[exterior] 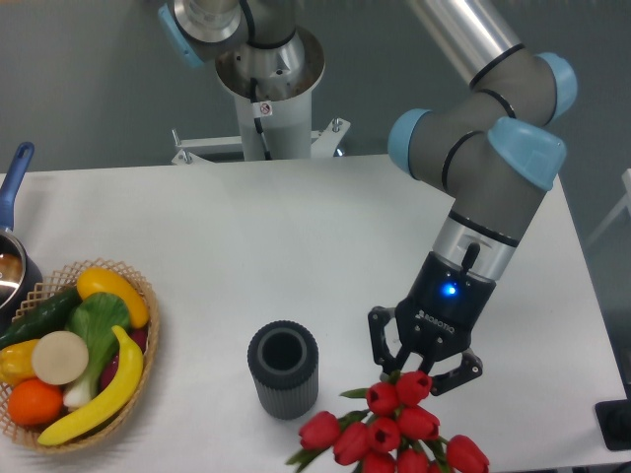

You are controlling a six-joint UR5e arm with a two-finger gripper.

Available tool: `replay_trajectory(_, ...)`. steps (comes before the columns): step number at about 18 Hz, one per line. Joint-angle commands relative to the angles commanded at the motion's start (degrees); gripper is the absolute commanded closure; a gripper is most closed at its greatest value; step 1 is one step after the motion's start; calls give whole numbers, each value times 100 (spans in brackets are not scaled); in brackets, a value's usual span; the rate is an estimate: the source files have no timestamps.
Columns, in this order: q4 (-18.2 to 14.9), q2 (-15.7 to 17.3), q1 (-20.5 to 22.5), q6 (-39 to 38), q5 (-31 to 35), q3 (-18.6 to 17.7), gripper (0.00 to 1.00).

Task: Insert the flowers into the vase
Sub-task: 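Carry the red tulips toward the dark grey vase, lowering the stems, then lower the tulip stems down into the vase opening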

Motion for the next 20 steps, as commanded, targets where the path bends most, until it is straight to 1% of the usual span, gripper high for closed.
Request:
replay_trajectory(3, 9, 0, 194, 44, -1196, 0, 100)
replay_trajectory(6, 35, 9, 273, 70, -1656, 0, 100)
replay_trajectory(11, 44, 53, 317, 70, -1937, -44, 100)
replay_trajectory(15, 44, 71, 273, 70, -1973, -167, 100)
replay_trajectory(18, 44, 246, 256, 105, -1973, -447, 100)
replay_trajectory(20, 44, 273, 238, 289, -1973, -685, 100)
